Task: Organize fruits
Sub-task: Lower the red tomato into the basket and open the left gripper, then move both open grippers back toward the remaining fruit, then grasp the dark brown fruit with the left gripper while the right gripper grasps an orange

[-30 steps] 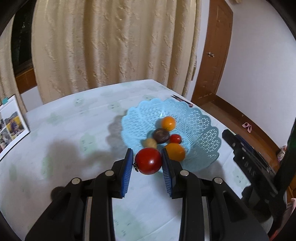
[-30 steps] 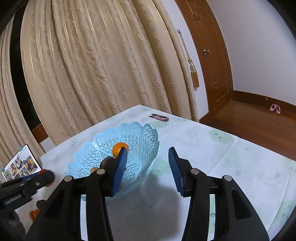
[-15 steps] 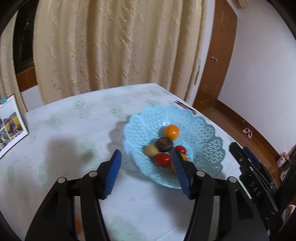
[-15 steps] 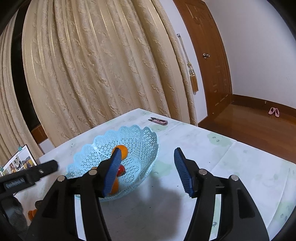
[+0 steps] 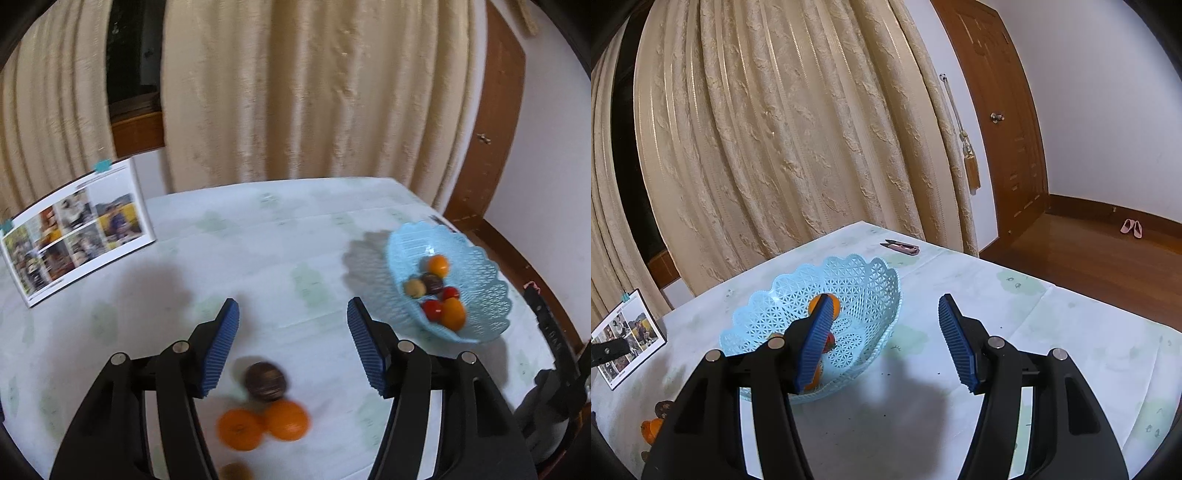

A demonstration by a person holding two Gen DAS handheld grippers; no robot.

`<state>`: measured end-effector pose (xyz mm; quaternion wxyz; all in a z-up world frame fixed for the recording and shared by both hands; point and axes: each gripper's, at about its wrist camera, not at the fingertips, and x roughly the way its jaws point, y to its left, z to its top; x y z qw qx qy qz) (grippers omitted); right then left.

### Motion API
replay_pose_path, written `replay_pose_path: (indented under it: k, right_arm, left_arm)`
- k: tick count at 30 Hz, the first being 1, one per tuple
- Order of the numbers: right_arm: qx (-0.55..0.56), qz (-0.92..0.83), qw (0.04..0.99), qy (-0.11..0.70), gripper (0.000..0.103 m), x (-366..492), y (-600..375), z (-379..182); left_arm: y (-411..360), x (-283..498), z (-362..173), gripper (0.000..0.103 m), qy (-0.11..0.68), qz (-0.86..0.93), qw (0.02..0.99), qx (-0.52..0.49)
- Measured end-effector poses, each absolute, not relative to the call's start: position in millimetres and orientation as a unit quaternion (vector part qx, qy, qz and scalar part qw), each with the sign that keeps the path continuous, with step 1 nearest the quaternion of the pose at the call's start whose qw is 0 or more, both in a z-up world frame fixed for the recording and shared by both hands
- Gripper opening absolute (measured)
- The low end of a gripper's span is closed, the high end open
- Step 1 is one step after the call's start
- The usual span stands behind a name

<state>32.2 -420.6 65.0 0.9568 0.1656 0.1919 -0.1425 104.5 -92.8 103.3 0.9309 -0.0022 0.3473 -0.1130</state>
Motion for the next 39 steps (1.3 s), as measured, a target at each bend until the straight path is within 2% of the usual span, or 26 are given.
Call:
replay_pose_path:
  k: [7,20,25,26,39]
  right_arm:
    - [0.156,-0.148,0.957,0.193,0.062,32,-416,66]
    - [0.146,-0.146,0.958,0.197,0.063,30,-409,66]
    - [0.144,-0.145,0.959,0.199,0.063,32,-407,66]
    - [0.143,-0.146,0.959,0.198,0.063,32,-407,66]
    - [0.125,-0.087,0.967,0.206,0.063,26,-371,73]
  left_arm:
    - [-68,104,86,0.061,0.377,-0.105,0.920,-0.012]
    - [-89,129,30,0.061,0.462,-0.104,0.881,-0.001]
    - [-92,134,17,0.046,0.481,-0.101,0.871,0.007]
    - [-93,134,14,0.041,0.483,-0.101,0.870,0.010]
    - [-77,126,45,0.041,0.432,-0.098,0.896,-0.018]
